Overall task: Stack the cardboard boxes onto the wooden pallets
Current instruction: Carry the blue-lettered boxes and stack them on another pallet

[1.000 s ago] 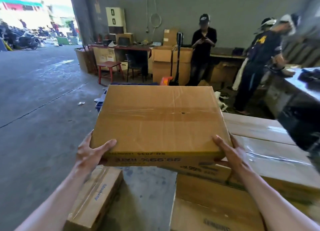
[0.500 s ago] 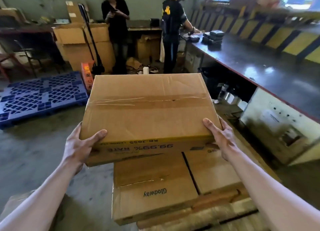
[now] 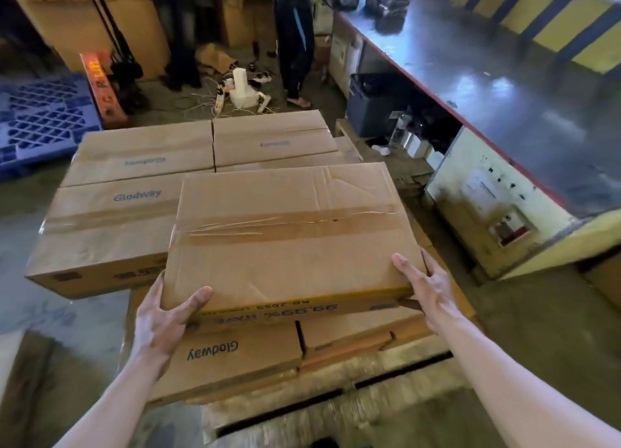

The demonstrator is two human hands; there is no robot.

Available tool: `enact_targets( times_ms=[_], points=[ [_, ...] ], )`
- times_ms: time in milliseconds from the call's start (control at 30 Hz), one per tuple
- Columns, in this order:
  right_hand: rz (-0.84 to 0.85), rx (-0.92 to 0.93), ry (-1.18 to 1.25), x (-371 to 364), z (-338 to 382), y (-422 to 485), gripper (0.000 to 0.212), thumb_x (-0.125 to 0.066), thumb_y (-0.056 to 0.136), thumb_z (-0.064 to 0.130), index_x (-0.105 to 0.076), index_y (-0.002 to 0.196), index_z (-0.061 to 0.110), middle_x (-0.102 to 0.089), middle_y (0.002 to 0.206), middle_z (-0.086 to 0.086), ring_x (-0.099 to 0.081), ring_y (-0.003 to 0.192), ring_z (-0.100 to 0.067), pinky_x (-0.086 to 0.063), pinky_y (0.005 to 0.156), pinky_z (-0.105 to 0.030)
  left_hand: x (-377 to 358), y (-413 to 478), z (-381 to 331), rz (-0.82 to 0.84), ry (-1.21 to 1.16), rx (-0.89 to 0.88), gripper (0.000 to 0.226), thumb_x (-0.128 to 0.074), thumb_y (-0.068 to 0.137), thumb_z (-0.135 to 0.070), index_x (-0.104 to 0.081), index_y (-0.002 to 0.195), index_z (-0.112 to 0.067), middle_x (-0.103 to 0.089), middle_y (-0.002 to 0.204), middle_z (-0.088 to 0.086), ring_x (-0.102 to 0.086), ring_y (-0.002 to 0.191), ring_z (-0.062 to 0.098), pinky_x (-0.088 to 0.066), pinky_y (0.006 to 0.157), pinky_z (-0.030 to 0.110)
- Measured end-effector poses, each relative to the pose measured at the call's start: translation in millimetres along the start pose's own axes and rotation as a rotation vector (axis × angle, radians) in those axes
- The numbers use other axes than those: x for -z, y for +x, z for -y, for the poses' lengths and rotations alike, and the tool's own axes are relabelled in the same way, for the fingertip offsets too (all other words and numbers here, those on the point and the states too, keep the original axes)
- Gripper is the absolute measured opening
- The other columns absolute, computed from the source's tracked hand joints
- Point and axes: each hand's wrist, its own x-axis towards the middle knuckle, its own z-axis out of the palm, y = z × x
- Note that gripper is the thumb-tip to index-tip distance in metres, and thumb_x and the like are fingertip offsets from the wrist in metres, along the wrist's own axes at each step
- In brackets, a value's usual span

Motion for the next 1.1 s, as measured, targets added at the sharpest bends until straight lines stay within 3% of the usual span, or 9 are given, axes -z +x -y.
enact_targets(
  times_ms=[67,133,233,367,433,600,767,933,1100],
  points=[
    [0.043,-0.026,0.014,10,-15,9,0.077,-0.081,0.075,0.055,-0.049,0.142,0.038,-0.062,0.126,0.002,-0.061,0.109,-0.019,-0.059,0.081,-0.044,-20,-11,9,-0.007,0.005,0.021,0.104,-0.088,0.050,-0.071,-0.046,0.141,-0.043,-0.059,0.122,-0.004,-0.057,0.116,0.029,-0.053,0.095,0.057],
    [0.064,-0.030,0.013,14,-32,16,0.065,-0.077,0.084,0.044,-0.046,0.141,0.042,-0.061,0.124,0.002,-0.061,0.106,-0.017,-0.055,0.076,-0.036,-36,-21,17,-0.048,0.007,0.036,0.100,-0.089,0.063,-0.054,-0.042,0.149,-0.034,-0.056,0.129,0.001,-0.053,0.116,0.024,-0.050,0.101,0.051],
    [0.070,-0.022,0.018,14,-56,25,0.056,-0.073,0.088,0.039,-0.046,0.136,0.045,-0.061,0.120,0.007,-0.059,0.105,-0.014,-0.052,0.076,-0.030,-51,-27,30,-0.132,0.041,0.041,0.092,-0.084,0.075,-0.033,-0.037,0.155,-0.027,-0.053,0.139,0.008,-0.049,0.115,0.023,-0.050,0.091,0.036],
    [0.047,-0.012,0.038,16,-73,30,0.048,-0.071,0.092,0.032,-0.049,0.133,0.044,-0.062,0.116,0.013,-0.059,0.101,-0.007,-0.049,0.071,-0.021,-58,-34,47,-0.142,0.030,0.081,0.100,-0.091,0.068,-0.042,-0.038,0.152,-0.034,-0.050,0.132,-0.006,-0.051,0.120,0.022,-0.049,0.103,0.049],
    [0.047,-0.025,0.040,21,-81,28,0.052,-0.072,0.090,0.035,-0.050,0.137,0.043,-0.063,0.122,0.010,-0.060,0.107,-0.009,-0.052,0.077,-0.026,-61,-48,56,-0.158,0.038,0.087,0.101,-0.093,0.062,-0.050,-0.042,0.148,-0.037,-0.055,0.128,-0.007,-0.054,0.117,0.021,-0.051,0.100,0.045],
    [0.005,-0.021,0.015,32,-91,26,0.063,-0.075,0.088,0.038,-0.051,0.146,0.033,-0.063,0.132,0.008,-0.058,0.120,-0.016,-0.050,0.094,-0.030,-73,-74,60,-0.201,0.069,0.097,0.091,-0.086,0.075,-0.034,-0.040,0.153,-0.027,-0.049,0.128,-0.005,-0.047,0.115,0.015,-0.039,0.099,0.028],
    [0.029,-0.070,-0.034,37,-103,30,0.059,-0.076,0.086,0.045,-0.054,0.141,0.038,-0.062,0.129,0.010,-0.057,0.120,-0.020,-0.052,0.102,-0.051,-73,-74,80,-0.164,-0.002,0.176,0.113,-0.091,0.051,-0.063,-0.041,0.150,-0.039,-0.056,0.133,-0.003,-0.058,0.120,0.024,-0.056,0.094,0.042],
    [0.050,-0.111,-0.060,32,-118,46,0.070,-0.074,0.085,0.050,-0.048,0.147,0.033,-0.059,0.130,0.006,-0.057,0.118,-0.021,-0.051,0.102,-0.055,-83,-51,93,-0.119,0.024,0.174,0.109,-0.090,0.053,-0.063,-0.043,0.147,-0.035,-0.056,0.132,-0.005,-0.054,0.122,0.023,-0.049,0.106,0.047],
    [0.047,-0.142,-0.082,22,-125,62,0.082,-0.077,0.071,0.062,-0.051,0.144,0.035,-0.060,0.134,0.006,-0.057,0.119,-0.021,-0.055,0.096,-0.055,-88,-29,110,-0.115,0.028,0.224,0.113,-0.091,0.048,-0.070,-0.043,0.146,-0.041,-0.057,0.137,-0.004,-0.058,0.123,0.025,-0.055,0.097,0.050]
  ],
)
